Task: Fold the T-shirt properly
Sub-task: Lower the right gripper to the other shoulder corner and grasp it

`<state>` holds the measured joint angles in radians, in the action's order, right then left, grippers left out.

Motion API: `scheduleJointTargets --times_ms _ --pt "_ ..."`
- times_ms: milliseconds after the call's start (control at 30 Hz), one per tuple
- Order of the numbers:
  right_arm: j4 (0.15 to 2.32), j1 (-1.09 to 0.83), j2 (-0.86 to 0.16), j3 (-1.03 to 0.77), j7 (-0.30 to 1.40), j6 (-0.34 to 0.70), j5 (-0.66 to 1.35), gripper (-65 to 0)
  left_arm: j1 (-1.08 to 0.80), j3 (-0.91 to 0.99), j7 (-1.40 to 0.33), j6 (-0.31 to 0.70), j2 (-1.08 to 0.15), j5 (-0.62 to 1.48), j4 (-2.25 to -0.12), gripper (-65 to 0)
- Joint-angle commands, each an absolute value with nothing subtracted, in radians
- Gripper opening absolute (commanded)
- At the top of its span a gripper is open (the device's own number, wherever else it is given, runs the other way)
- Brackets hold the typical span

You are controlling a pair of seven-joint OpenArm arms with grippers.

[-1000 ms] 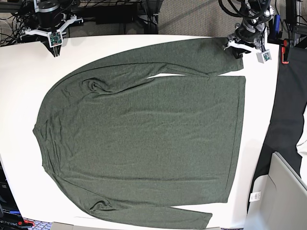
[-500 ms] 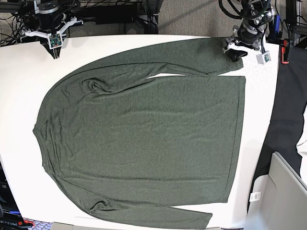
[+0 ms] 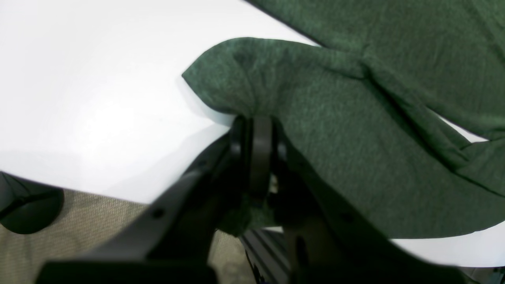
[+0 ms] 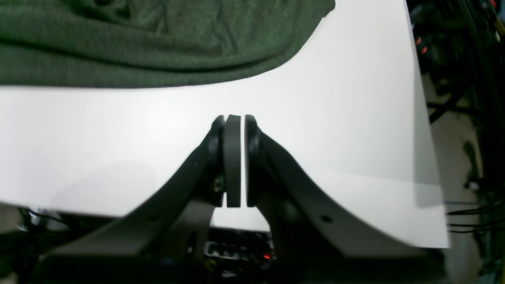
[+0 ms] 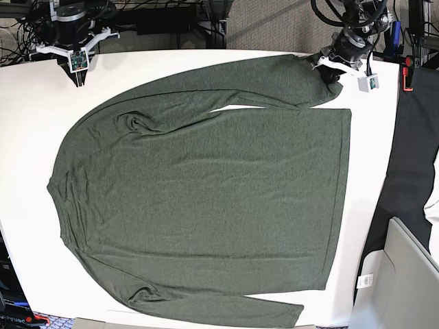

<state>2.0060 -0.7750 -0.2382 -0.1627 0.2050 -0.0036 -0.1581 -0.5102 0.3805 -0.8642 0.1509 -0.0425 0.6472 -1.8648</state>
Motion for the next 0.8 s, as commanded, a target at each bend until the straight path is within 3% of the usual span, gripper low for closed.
scheduleJointTargets --times_ms 0,133,333,433,767 --pt "2.028 -0.777 -0.236 -0.176 0.177 -0.013 -0.163 -64.7 -0.521 0.384 -0.885 0.150 -0.059 0.638 -1.883 -65.0" --pt "2.028 -0.745 -0.205 -0.176 0.205 -0.013 -0.162 -61.6 -0.521 0.384 -0.883 0.150 -0.062 0.636 -1.917 -65.0" --pt "2.032 -0.671 -0.203 -0.148 0.314 -0.004 -0.157 -40.0 -0.522 0.384 -0.883 0.150 -0.062 0.636 -1.923 -65.0" --pt "2.034 -0.645 -0.194 -0.143 0.325 -0.004 -0.085 -39.6 -0.522 0.384 -0.883 0.150 -0.062 0.636 -1.923 -65.0" --pt "2.029 -0.519 -0.151 -0.257 0.616 -0.004 0.360 -39.2 -0.522 0.384 -0.883 0.150 -0.062 0.634 -1.923 -65.0"
